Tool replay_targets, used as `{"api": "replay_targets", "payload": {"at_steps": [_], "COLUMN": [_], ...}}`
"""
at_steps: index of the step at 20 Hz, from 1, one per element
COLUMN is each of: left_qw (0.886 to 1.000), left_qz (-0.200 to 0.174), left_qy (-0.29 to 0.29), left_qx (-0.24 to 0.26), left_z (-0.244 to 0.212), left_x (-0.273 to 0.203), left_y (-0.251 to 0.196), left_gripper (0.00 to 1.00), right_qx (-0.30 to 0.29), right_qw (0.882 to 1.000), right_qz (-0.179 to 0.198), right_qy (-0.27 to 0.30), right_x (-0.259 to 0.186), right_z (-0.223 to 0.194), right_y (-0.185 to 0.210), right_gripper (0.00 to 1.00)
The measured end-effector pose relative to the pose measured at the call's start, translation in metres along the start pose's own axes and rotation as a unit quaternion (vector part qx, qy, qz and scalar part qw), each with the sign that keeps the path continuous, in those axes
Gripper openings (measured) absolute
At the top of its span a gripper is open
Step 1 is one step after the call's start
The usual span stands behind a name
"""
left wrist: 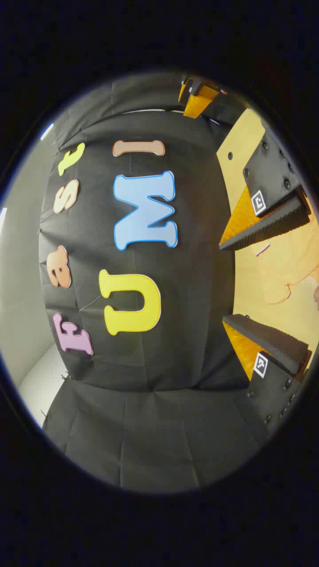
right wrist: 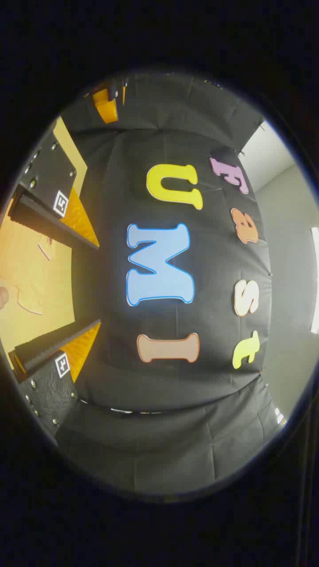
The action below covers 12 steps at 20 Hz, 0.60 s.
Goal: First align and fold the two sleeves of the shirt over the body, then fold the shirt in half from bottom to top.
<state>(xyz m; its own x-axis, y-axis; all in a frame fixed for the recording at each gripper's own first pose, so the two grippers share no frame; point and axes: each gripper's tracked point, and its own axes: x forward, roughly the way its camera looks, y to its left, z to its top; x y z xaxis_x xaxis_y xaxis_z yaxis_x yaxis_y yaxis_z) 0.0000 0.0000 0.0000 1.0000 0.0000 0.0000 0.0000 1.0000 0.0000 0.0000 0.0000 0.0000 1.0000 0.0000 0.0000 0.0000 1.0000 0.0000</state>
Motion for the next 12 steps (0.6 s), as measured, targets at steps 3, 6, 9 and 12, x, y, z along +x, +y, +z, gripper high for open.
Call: {"api": "replay_targets", "payload": {"at_steps": [3,6,9,12], "left_qw": [1.0,1.0,1.0,1.0], "left_qz": [0.005,0.008,0.01,0.015], "left_qy": [-0.005,-0.007,-0.006,-0.007], "left_qx": [0.003,0.001,-0.003,-0.001], "left_z": [0.002,0.003,0.003,0.002], "left_x": [-0.001,0.003,0.008,0.01], "left_y": [0.006,0.007,0.006,0.007], "left_gripper": [0.95,0.97,0.96,0.95], "right_qx": [0.004,0.009,0.008,0.008], "right_qw": [1.0,1.0,1.0,0.999], "right_qz": [0.001,0.0,0.006,0.014], "right_qy": [0.014,0.019,0.025,0.029], "right_x": [0.006,0.01,0.016,0.021], "right_z": [-0.011,-0.016,-0.022,-0.026], "right_y": [-0.005,-0.008,-0.005,-0.002], "right_gripper": [0.96,0.96,0.96,0.96]}}
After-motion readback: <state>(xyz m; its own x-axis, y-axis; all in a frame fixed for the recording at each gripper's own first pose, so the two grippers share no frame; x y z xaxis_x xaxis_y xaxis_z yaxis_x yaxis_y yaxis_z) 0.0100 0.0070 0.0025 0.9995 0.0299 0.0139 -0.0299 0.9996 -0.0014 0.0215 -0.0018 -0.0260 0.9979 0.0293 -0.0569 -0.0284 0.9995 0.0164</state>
